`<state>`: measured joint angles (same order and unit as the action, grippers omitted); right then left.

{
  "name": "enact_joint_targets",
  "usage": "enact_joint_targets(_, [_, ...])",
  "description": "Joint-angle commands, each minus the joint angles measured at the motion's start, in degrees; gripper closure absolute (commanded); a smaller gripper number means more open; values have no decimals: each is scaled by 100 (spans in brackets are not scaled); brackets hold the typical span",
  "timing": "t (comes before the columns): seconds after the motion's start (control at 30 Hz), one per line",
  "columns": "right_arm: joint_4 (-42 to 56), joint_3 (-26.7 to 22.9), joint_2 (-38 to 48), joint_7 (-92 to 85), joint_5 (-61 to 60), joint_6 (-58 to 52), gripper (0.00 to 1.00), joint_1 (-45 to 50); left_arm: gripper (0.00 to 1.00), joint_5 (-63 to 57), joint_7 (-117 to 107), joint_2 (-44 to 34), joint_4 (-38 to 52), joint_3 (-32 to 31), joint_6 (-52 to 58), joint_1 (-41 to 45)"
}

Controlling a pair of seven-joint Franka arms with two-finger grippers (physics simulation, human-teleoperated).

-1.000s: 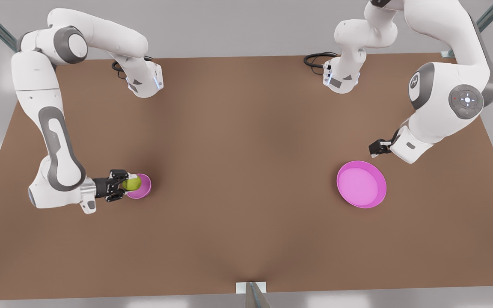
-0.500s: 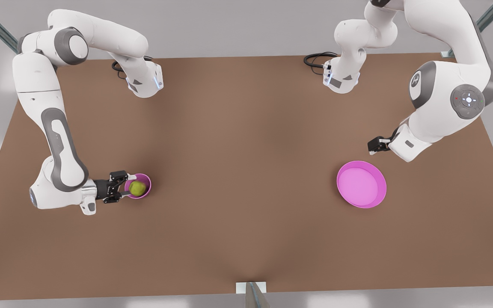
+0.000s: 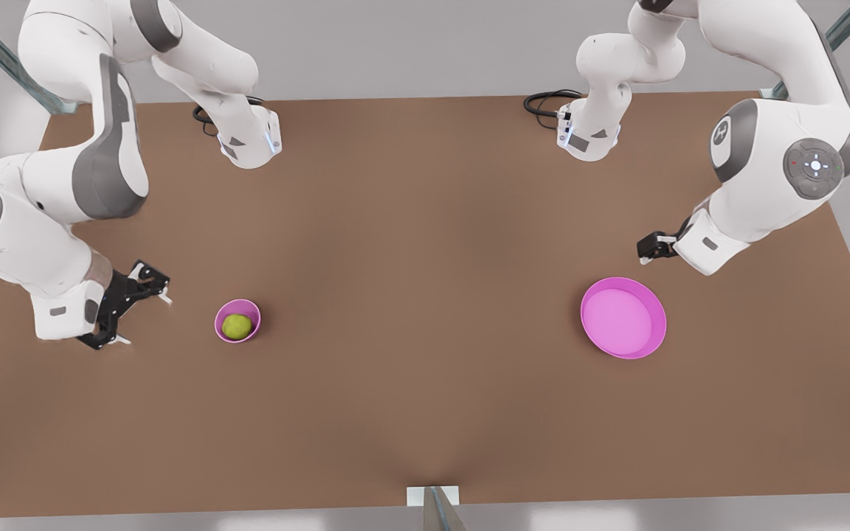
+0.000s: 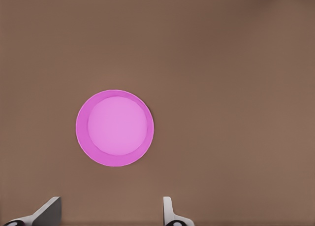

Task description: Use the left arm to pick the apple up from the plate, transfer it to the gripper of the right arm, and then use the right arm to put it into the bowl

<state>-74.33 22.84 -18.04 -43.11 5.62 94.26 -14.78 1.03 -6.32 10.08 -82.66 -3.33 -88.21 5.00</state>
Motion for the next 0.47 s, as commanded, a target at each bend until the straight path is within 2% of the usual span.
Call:
enact_joint_targets(0.0, [-450, 37, 363, 4829, 88, -250, 1, -42, 0, -6, 78, -6, 4, -1, 15, 10])
enact_joint_targets(0.07, [-924, 98, 723, 4882, 106, 22, 1, -78, 0, -6, 78, -6, 4, -9, 15, 28])
enact_joint_targets(0.1, [-1426, -16, 1277, 4908, 105, 251, 1, -8, 0, -6, 78, -6, 4, -9, 15, 28])
enact_joint_targets(0.17, [-1628, -1457, 1383, 5075, 0, 269, 0, 1267, 0, -6, 78, -6, 4, -9, 15, 28])
enact_joint_targets(0.43, [-1286, -1466, 943, 4996, -237, 251, 0, 933, 0, -15, 78, 38, 4, -9, 15, 36])
